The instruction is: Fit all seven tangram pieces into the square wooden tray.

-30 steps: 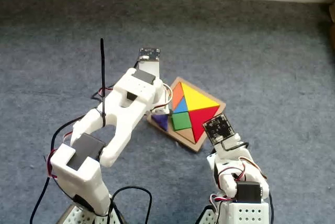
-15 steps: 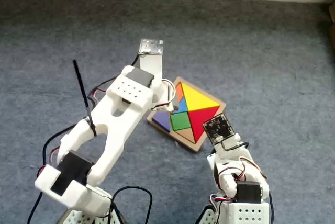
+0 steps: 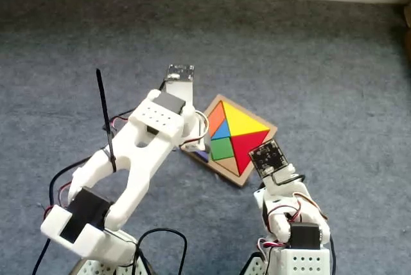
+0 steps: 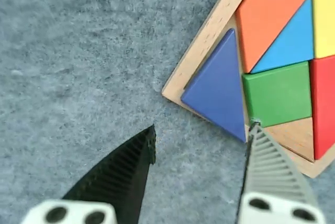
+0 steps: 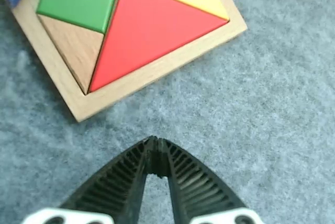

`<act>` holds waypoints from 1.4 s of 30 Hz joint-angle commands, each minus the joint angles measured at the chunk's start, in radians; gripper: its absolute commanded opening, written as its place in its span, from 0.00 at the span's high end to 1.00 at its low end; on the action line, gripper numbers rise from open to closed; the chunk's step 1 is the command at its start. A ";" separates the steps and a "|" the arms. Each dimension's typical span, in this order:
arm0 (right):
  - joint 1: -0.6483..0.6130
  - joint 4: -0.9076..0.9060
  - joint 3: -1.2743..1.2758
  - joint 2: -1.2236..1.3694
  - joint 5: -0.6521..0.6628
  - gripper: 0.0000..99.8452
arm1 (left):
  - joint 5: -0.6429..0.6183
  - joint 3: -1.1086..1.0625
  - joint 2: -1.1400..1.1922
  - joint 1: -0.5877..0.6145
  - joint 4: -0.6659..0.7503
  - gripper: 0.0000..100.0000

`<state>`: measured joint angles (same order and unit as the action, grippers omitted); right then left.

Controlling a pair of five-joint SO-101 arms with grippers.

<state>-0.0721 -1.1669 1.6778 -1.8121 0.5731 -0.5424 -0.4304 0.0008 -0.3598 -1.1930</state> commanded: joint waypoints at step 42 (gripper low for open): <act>0.012 0.002 0.147 0.012 -0.002 0.99 | -0.002 -0.344 -0.372 0.044 0.298 0.72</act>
<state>-0.0721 -1.1669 1.6778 -1.8121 0.5731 -0.5424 -0.7526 -0.3506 -0.3491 -0.9597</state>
